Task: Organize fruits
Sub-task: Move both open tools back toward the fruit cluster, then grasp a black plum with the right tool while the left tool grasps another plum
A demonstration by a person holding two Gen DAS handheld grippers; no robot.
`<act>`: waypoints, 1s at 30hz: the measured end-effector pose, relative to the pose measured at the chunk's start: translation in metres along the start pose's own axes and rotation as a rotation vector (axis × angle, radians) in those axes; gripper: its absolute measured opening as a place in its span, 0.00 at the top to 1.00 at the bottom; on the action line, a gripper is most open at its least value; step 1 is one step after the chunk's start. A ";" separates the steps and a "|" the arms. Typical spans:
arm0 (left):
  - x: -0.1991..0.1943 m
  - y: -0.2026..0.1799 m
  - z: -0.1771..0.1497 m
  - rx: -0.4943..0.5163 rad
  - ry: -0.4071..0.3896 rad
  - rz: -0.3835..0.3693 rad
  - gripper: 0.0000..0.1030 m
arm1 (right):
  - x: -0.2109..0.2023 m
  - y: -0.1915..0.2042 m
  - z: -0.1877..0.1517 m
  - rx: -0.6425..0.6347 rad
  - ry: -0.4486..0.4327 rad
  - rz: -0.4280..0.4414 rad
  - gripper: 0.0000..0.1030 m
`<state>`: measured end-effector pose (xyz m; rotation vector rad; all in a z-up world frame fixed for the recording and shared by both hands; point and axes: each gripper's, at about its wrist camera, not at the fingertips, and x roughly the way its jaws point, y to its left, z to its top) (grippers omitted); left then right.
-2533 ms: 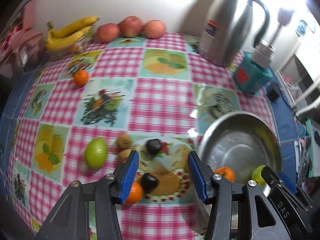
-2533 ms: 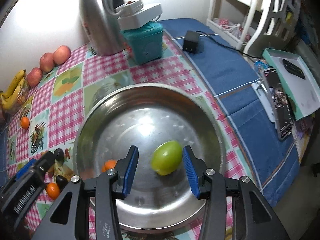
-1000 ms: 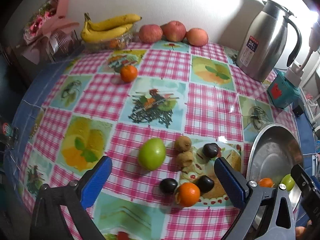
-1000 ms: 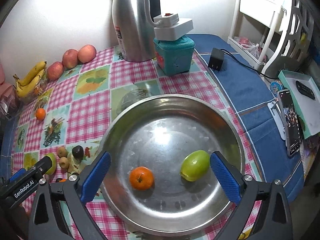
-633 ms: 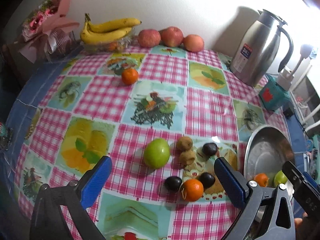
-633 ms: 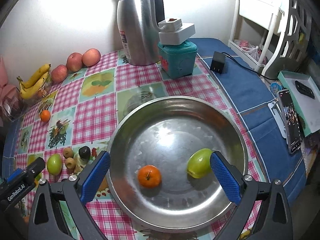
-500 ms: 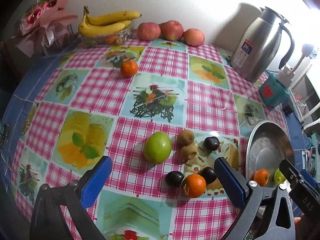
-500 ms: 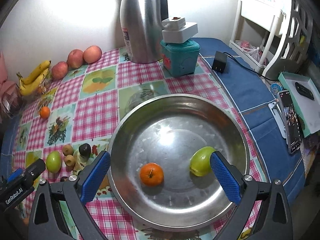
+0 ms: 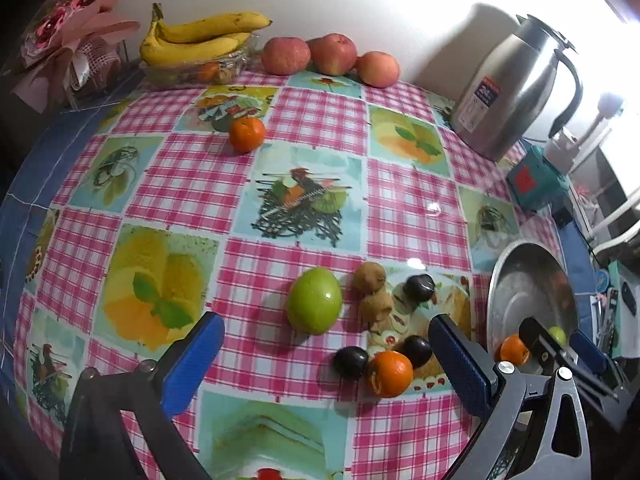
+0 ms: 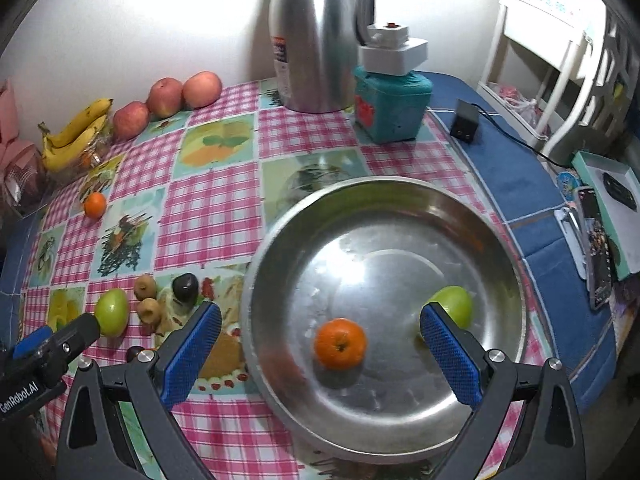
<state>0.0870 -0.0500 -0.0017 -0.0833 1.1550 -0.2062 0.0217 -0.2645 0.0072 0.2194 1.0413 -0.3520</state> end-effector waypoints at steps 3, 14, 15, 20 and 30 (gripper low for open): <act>-0.004 0.007 0.004 -0.010 -0.011 0.019 0.00 | -0.001 0.010 0.000 -0.019 -0.003 0.034 0.03; -0.015 0.028 0.007 -0.051 -0.024 0.042 0.00 | -0.007 0.060 -0.009 -0.083 0.040 0.189 0.03; -0.014 0.029 0.007 -0.055 -0.022 0.045 0.00 | -0.007 0.064 -0.010 -0.093 0.046 0.194 0.03; -0.011 0.034 0.007 -0.079 -0.006 0.037 0.00 | -0.004 0.080 -0.015 -0.120 0.071 0.211 0.03; 0.016 0.030 0.001 -0.104 0.086 -0.011 0.06 | 0.012 0.080 -0.015 -0.080 0.108 0.233 0.23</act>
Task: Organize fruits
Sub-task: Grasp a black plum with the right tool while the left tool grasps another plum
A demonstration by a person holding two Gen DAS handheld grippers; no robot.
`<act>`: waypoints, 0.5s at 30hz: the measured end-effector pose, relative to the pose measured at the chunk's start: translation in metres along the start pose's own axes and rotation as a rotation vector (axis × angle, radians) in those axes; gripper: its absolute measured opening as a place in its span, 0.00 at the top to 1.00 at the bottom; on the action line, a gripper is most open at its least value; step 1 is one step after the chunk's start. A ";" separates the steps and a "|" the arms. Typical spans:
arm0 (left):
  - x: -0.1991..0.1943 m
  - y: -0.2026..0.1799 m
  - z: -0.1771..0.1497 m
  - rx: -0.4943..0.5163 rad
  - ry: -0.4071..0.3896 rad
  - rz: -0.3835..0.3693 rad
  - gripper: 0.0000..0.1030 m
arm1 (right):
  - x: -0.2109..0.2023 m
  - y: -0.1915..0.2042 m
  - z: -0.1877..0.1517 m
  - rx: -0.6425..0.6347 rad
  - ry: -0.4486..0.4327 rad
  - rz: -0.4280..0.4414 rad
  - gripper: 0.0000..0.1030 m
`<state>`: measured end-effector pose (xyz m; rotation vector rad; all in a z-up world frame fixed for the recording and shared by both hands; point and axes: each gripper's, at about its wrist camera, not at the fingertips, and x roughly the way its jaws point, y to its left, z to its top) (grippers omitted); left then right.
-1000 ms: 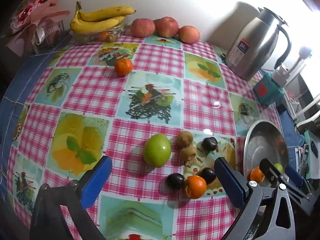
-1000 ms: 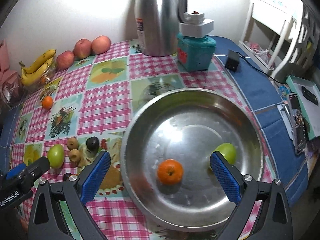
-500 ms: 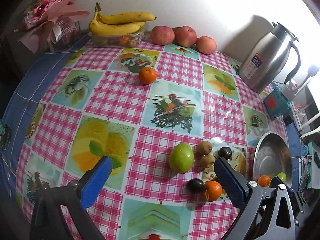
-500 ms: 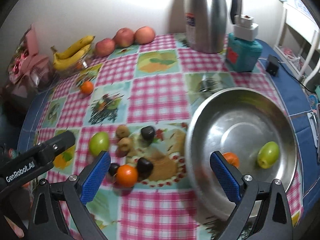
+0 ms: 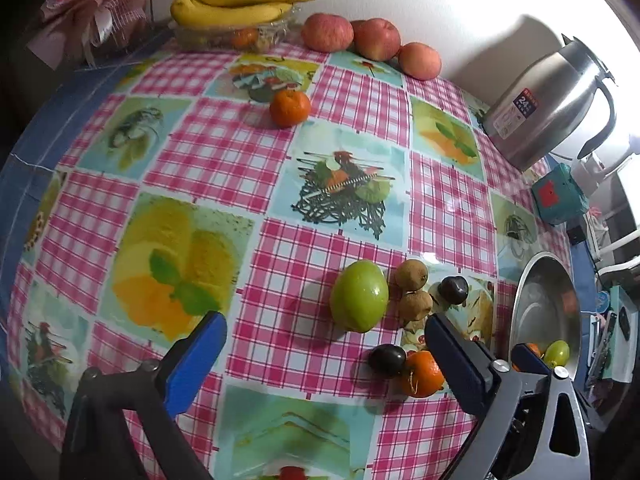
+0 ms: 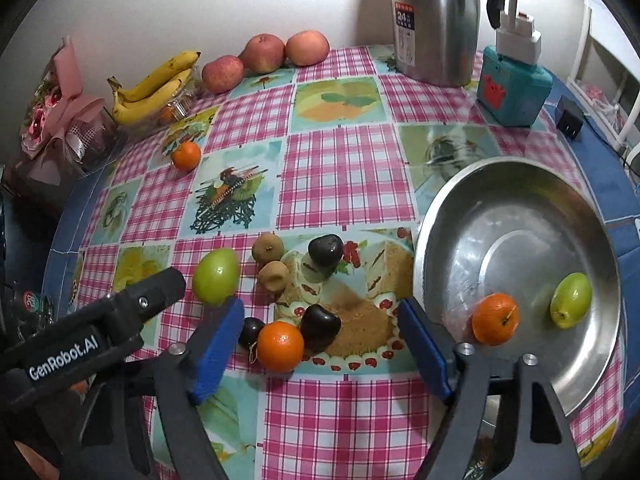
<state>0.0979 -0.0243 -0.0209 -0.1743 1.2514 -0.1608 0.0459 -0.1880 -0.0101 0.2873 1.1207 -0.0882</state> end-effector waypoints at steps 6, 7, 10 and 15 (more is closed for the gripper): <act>0.017 -0.001 -0.003 -0.039 0.068 -0.050 0.14 | 0.016 -0.004 0.000 0.031 0.030 0.009 0.30; 0.020 -0.002 -0.004 -0.045 0.077 -0.058 0.15 | 0.018 -0.006 0.000 0.037 0.035 0.012 0.34; 0.025 -0.002 -0.007 -0.073 0.101 -0.093 0.20 | 0.025 -0.008 -0.001 0.054 0.053 0.018 0.44; 0.027 -0.005 -0.008 -0.082 0.112 -0.102 0.26 | 0.033 -0.013 -0.003 0.100 0.074 0.042 0.53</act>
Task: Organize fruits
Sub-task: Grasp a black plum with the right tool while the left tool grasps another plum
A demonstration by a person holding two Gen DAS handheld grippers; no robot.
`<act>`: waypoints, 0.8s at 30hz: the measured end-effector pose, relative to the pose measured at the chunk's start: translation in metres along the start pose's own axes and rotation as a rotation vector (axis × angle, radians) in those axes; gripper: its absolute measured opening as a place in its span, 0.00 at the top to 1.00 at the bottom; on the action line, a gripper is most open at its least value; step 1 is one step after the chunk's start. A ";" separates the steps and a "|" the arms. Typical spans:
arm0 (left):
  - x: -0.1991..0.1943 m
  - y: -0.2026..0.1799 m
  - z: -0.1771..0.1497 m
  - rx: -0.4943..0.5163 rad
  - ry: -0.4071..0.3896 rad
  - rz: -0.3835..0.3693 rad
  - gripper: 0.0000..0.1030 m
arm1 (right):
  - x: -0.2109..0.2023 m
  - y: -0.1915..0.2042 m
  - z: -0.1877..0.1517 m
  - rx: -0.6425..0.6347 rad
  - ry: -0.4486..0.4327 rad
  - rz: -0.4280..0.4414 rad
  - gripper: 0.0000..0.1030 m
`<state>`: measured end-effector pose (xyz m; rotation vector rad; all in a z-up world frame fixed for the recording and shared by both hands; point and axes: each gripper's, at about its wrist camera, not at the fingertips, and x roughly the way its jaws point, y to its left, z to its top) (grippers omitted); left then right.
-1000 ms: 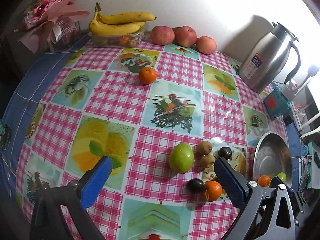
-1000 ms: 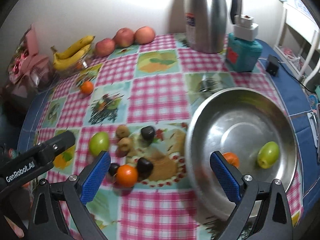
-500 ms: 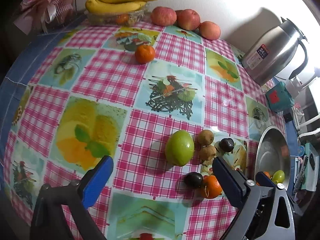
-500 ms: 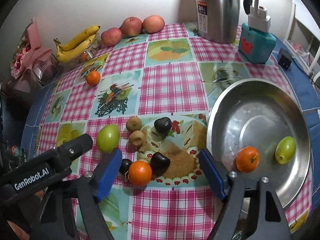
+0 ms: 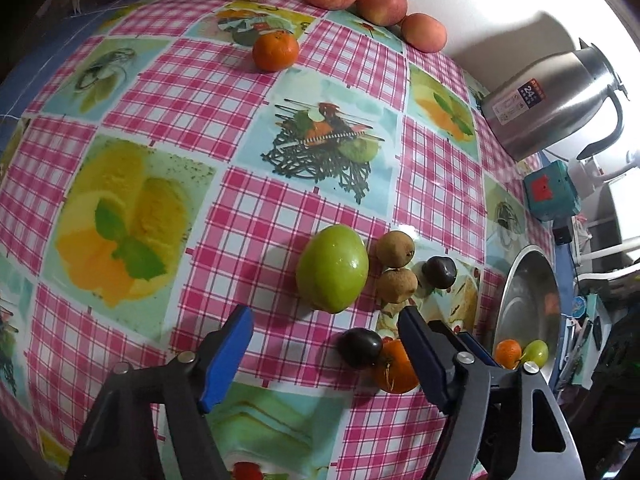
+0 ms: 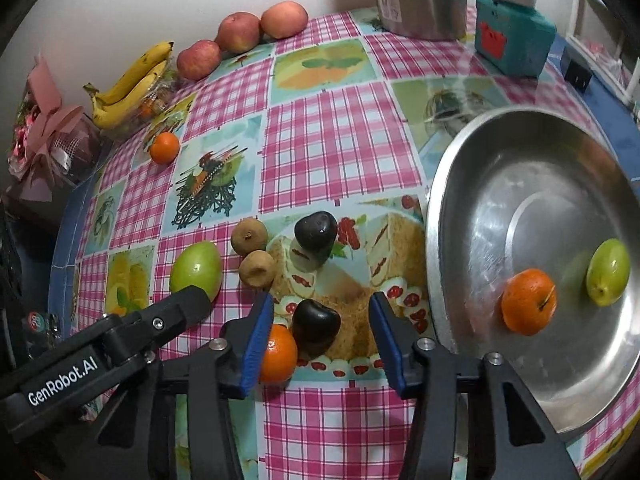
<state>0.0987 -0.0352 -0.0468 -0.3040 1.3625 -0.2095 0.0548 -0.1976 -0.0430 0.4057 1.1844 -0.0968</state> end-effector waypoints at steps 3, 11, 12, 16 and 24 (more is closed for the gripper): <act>0.003 -0.001 0.000 -0.005 0.005 -0.002 0.26 | 0.004 -0.002 -0.001 0.017 0.012 0.013 0.56; 0.004 -0.004 0.000 0.001 -0.021 0.016 0.26 | 0.011 -0.005 -0.002 0.048 0.026 0.024 0.64; 0.004 -0.004 0.001 0.005 -0.026 0.021 0.26 | 0.012 -0.005 -0.002 0.048 0.029 0.026 0.65; 0.002 -0.007 0.001 0.029 -0.055 0.058 0.26 | 0.012 -0.005 -0.002 0.057 0.032 0.045 0.72; 0.005 -0.006 -0.001 0.031 -0.057 0.059 0.25 | 0.008 -0.008 -0.003 0.080 0.032 0.062 0.73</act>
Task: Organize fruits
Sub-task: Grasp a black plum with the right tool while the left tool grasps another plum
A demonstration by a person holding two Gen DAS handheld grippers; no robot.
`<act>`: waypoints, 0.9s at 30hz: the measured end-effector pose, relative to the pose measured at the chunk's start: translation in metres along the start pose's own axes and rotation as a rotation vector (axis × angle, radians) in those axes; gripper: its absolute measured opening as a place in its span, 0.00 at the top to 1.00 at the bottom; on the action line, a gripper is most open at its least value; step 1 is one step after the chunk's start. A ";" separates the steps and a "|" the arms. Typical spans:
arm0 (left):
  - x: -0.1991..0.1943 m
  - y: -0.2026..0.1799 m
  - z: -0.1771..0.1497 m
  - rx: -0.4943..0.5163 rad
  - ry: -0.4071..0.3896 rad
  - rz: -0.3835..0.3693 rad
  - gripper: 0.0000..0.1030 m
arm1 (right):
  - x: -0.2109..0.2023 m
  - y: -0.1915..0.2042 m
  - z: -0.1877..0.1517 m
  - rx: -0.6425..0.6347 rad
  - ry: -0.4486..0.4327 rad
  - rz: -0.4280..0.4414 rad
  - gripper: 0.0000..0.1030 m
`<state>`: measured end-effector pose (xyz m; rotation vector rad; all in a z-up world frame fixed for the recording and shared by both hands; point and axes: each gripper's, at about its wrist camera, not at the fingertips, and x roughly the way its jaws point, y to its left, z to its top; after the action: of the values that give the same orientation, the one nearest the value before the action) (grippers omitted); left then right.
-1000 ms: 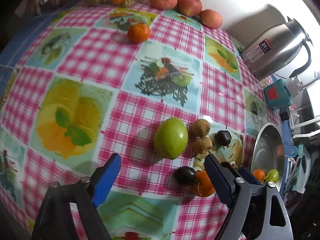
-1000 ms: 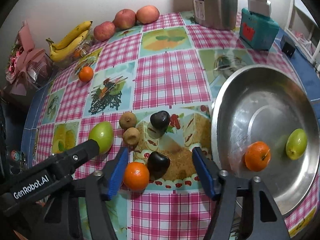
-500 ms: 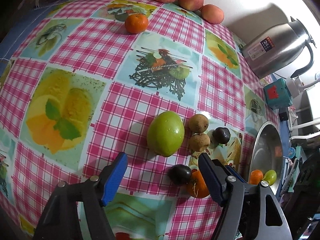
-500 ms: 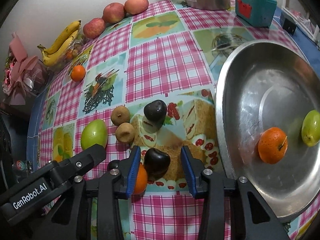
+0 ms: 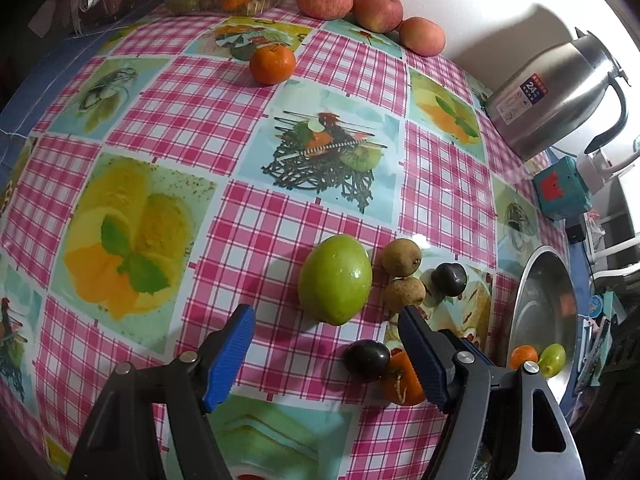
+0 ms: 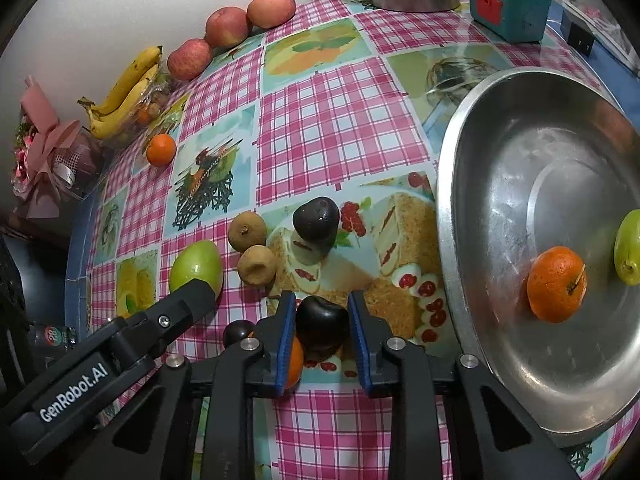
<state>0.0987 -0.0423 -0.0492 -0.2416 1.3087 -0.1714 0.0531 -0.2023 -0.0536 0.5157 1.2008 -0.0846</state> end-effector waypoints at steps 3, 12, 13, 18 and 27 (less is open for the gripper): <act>0.002 0.000 -0.002 0.000 0.009 -0.013 0.25 | -0.004 -0.002 0.001 0.005 -0.006 -0.016 0.73; 0.009 -0.007 -0.010 0.016 0.039 -0.022 0.43 | -0.017 -0.009 0.003 0.027 -0.025 -0.037 0.73; 0.009 -0.007 -0.010 0.017 0.044 -0.028 0.44 | -0.018 -0.010 0.003 0.030 -0.026 -0.032 0.73; 0.012 -0.013 -0.013 0.034 0.066 -0.035 0.50 | -0.022 -0.012 0.003 0.035 -0.032 -0.037 0.73; 0.014 -0.022 -0.015 0.063 0.088 -0.051 0.60 | -0.034 -0.015 0.004 0.048 -0.061 -0.024 0.73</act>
<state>0.0880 -0.0684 -0.0593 -0.2164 1.3826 -0.2687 0.0390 -0.2240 -0.0272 0.5372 1.1480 -0.1484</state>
